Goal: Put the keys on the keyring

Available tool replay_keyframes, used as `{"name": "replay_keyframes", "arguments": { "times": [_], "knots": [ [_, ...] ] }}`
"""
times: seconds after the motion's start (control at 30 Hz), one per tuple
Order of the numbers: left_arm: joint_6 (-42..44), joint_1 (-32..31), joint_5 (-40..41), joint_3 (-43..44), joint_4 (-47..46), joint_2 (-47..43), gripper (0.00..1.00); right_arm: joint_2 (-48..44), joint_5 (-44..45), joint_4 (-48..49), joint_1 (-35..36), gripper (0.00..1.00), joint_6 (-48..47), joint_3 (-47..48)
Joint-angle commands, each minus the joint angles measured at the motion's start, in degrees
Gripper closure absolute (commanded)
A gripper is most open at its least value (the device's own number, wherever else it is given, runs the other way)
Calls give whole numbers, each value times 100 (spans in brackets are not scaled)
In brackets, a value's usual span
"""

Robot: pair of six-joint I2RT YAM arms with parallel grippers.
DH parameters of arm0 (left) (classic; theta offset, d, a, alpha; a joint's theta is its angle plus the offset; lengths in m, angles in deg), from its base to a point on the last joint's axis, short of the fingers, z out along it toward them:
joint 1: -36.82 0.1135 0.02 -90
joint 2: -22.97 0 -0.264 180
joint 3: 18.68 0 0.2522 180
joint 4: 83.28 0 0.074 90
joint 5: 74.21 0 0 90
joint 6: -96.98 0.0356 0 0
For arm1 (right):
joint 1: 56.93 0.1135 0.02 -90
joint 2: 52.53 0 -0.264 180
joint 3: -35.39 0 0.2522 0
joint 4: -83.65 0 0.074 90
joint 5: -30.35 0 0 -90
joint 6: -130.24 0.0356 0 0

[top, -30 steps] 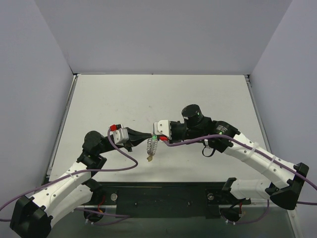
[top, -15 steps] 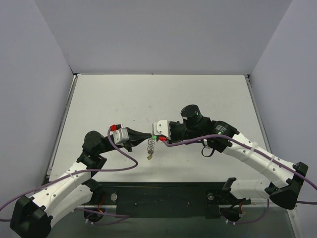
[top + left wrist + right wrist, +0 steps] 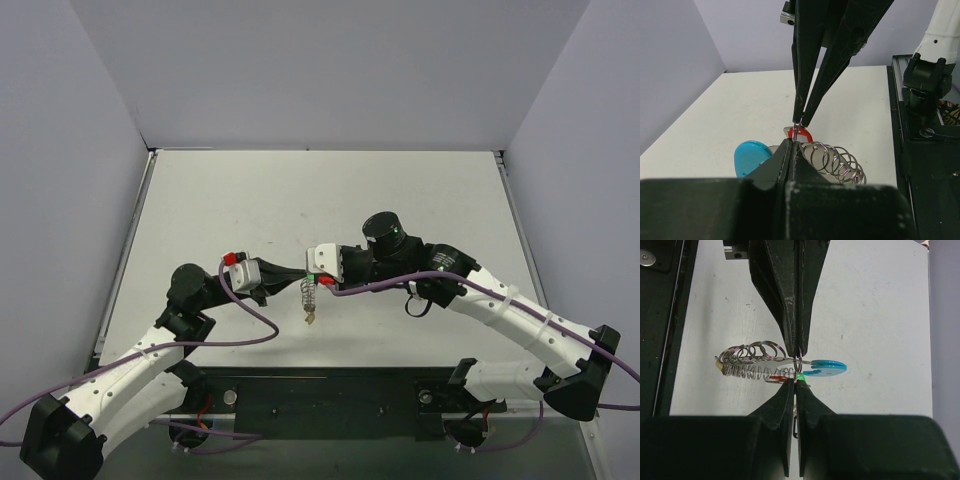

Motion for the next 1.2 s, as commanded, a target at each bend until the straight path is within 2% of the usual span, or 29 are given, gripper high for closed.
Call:
{"name": "replay_keyframes", "arguments": {
  "times": [0.0, 1.17],
  "knots": [
    [111, -32, -17, 93, -218, -82, 100, 22, 30, 128, 32, 100, 93, 233],
    [287, -14, -167, 49, -226, -100, 100, -22, -58, 137, -100, 100, 436, 277]
  ]
}}
